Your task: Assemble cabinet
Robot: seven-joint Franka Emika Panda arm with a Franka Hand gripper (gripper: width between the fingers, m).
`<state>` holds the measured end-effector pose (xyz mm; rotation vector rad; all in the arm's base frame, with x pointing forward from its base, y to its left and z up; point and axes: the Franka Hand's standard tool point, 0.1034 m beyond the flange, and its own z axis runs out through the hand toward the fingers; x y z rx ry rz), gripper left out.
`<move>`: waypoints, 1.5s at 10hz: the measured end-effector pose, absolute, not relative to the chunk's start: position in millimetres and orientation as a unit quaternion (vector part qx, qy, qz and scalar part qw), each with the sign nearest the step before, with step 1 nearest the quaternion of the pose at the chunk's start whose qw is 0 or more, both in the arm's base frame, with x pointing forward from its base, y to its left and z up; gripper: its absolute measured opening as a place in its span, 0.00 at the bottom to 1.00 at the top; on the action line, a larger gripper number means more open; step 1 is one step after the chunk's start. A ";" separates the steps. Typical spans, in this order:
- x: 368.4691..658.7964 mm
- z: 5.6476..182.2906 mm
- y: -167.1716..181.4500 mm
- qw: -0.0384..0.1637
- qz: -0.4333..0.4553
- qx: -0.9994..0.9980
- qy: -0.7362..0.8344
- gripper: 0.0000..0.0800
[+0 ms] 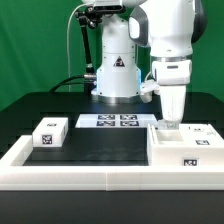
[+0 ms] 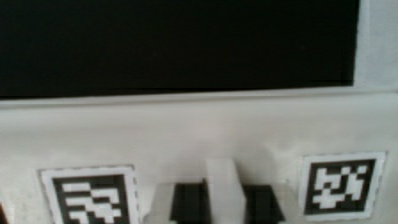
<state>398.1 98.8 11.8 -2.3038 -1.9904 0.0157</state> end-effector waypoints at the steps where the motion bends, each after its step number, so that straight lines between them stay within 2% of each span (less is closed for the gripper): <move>1: 398.3 12.1 98.8 0.048 0.005 -0.756 -0.653 0.09; 4: 399.7 22.7 96.1 0.040 0.002 -0.769 -0.638 0.09; 8: 408.5 62.1 81.5 0.019 0.015 -0.776 -0.631 0.09; 9: 412.2 66.8 77.2 0.016 0.012 -0.773 -0.634 0.09; 15: 449.6 67.0 65.9 0.020 0.008 -0.778 -0.628 0.09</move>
Offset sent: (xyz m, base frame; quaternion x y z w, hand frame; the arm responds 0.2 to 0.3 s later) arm -0.0074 -0.0037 0.0231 -0.0123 0.0015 0.0684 0.9976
